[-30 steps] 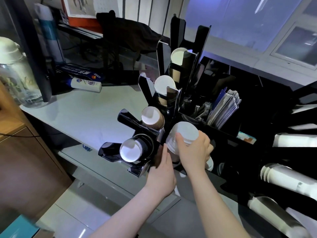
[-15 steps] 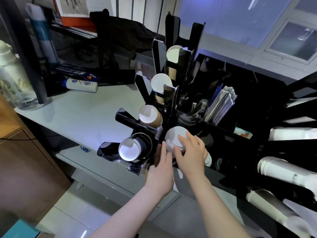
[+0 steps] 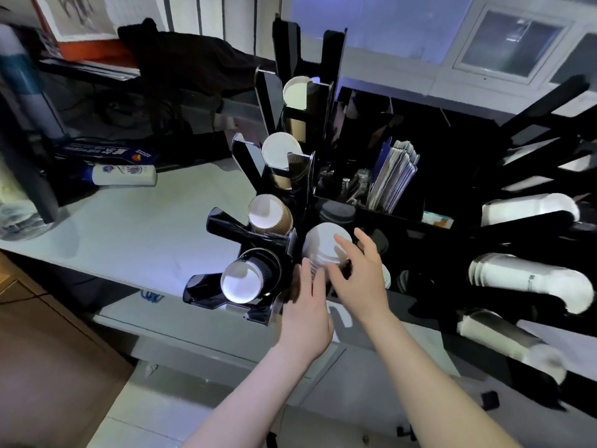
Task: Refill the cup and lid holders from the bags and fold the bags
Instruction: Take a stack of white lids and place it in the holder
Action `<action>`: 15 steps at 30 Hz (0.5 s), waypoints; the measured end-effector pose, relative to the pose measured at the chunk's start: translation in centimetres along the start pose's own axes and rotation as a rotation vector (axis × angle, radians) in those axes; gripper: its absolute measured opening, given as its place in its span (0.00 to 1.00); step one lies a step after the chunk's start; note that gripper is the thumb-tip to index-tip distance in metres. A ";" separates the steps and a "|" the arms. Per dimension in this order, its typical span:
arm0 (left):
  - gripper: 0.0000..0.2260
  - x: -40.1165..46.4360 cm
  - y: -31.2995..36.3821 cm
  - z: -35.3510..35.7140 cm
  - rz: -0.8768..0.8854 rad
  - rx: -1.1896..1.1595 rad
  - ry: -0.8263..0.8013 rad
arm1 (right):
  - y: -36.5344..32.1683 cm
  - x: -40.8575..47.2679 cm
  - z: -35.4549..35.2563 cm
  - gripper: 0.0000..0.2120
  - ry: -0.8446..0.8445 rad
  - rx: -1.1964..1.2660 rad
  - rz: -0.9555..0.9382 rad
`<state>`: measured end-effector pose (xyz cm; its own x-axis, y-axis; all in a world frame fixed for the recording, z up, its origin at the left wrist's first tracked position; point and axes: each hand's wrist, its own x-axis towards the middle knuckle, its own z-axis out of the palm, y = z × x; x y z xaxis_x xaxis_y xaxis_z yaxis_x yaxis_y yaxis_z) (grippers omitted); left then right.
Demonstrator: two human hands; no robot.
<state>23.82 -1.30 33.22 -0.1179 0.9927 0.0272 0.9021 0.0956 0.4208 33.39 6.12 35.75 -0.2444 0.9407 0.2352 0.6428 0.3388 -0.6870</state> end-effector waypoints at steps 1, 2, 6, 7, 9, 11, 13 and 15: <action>0.32 -0.2 0.0 0.0 0.029 0.000 0.013 | -0.2 -0.5 -0.2 0.22 0.013 0.011 0.009; 0.33 -0.4 0.0 -0.1 0.060 -0.013 0.024 | -0.2 -1.0 -0.4 0.21 0.026 0.012 0.020; 0.33 -1.3 0.2 -0.3 0.235 -0.072 0.042 | 0.6 -4.1 -2.0 0.20 0.091 0.012 0.082; 0.32 -1.4 0.4 -0.3 0.278 -0.082 0.040 | 0.9 -5.1 -2.5 0.20 0.106 0.013 0.114; 0.31 -1.7 1.0 -0.3 0.337 -0.114 0.028 | 1.4 -7.2 -3.7 0.20 0.130 0.030 0.180; 0.31 -2.0 2.0 -0.1 0.415 -0.117 0.024 | 1.8 -9.1 -5.1 0.19 0.170 0.063 0.220; 0.31 -2.4 3.5 0.2 0.507 -0.083 0.029 | 2.0 -10.9 -7.0 0.19 0.191 0.076 0.249; 0.32 -2.9 5.7 0.3 0.578 -0.108 0.026 | 2.1 -12.8 -9.3 0.19 0.210 0.084 0.267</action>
<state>29.41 -3.61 35.21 0.3694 0.8792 0.3009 0.7759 -0.4700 0.4208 44.60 -5.08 37.65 0.0847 0.9818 0.1698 0.5995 0.0859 -0.7957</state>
